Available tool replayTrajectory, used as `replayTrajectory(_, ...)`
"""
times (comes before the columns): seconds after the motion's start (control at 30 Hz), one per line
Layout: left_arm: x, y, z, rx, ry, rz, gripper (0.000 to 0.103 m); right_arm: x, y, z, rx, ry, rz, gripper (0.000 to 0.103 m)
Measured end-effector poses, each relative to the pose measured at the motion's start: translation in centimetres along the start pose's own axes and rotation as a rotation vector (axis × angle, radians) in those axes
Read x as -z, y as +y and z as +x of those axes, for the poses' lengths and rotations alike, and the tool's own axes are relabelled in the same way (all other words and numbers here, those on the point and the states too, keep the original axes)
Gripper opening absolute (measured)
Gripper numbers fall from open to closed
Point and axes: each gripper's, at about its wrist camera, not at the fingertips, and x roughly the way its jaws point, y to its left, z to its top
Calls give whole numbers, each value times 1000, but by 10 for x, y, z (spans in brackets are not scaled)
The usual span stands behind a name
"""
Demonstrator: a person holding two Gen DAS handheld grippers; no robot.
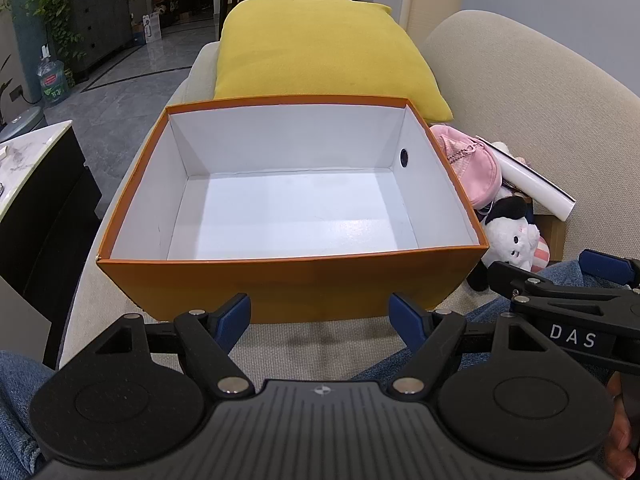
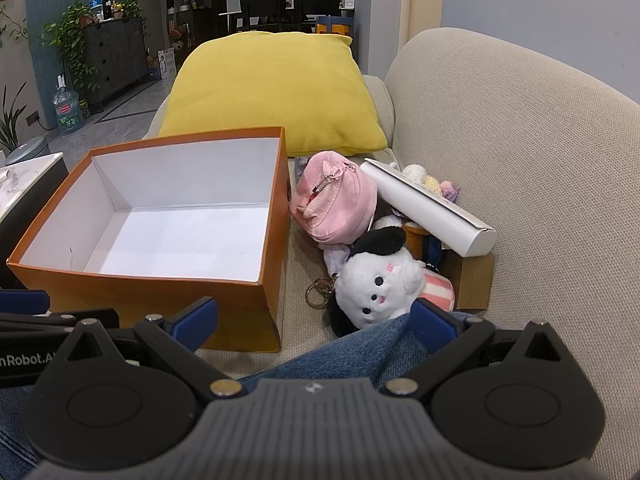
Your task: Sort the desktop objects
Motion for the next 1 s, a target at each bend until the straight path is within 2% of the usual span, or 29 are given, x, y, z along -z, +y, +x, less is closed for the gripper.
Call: replayTrajectory(1.0,0,-3,2,4,2,1,89,-1,-1,0,3,1,-3,102)
